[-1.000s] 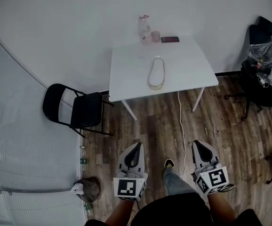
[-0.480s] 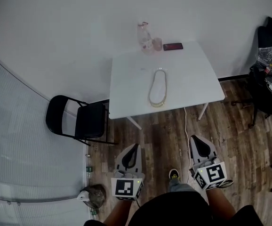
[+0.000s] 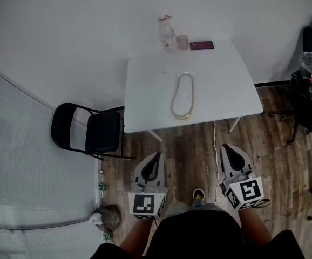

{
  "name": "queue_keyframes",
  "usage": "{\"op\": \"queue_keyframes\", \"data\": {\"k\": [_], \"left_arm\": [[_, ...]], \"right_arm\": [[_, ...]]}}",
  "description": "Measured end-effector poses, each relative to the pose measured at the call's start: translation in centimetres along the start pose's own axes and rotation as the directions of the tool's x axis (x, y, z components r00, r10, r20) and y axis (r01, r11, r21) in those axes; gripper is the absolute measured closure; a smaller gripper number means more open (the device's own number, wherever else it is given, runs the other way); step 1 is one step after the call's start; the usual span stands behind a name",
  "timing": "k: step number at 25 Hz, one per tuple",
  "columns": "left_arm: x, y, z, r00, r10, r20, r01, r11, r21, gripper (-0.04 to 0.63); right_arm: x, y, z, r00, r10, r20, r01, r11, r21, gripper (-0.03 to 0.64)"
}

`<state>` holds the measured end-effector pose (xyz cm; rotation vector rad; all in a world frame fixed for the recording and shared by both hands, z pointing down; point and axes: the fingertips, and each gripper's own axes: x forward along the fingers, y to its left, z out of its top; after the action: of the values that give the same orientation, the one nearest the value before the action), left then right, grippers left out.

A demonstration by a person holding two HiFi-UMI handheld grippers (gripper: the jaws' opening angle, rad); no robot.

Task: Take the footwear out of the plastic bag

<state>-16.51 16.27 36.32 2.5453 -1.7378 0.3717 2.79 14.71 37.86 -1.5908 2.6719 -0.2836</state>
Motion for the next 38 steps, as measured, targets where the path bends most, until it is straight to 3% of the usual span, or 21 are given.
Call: {"op": "queue_keyframes", "data": {"k": [11, 20, 28, 32, 37, 38], "left_arm": [[2.9, 0.2, 0.9, 0.999, -0.039, 0.023, 0.039, 0.999, -0.021, 0.574], [10.1, 1.5, -1.1, 0.994, -0.111, -0.002, 0.111, 0.994, -0.023, 0.574], [18.9, 4.5, -3.1, 0.984, -0.156, -0.082, 0.149, 0.985, -0.087, 0.572], [22.6, 5.3, -4.2, 0.977, -0.168, -0.133, 0.159, 0.984, -0.074, 0.572], [27.1, 5.9, -7.7, 0.948, -0.208, -0.242, 0.197, 0.978, -0.069, 0.568], [27.8, 5.9, -8.3, 0.939, -0.219, -0.264, 0.209, 0.976, -0.069, 0.537]], "right_arm": [[0.7, -0.8, 1.6, 0.999, -0.029, 0.021, 0.03, 0.999, -0.039, 0.597], [5.3, -3.9, 0.7, 0.996, -0.084, -0.004, 0.084, 0.996, -0.037, 0.598], [13.0, -6.7, 0.9, 0.994, -0.092, -0.067, 0.088, 0.994, -0.061, 0.598], [16.0, -8.0, 1.6, 0.992, -0.1, -0.072, 0.096, 0.994, -0.059, 0.598], [19.1, -9.6, 1.8, 0.989, -0.121, -0.089, 0.116, 0.992, -0.058, 0.598], [19.6, -9.9, 1.8, 0.988, -0.126, -0.092, 0.122, 0.991, -0.057, 0.598]]}}
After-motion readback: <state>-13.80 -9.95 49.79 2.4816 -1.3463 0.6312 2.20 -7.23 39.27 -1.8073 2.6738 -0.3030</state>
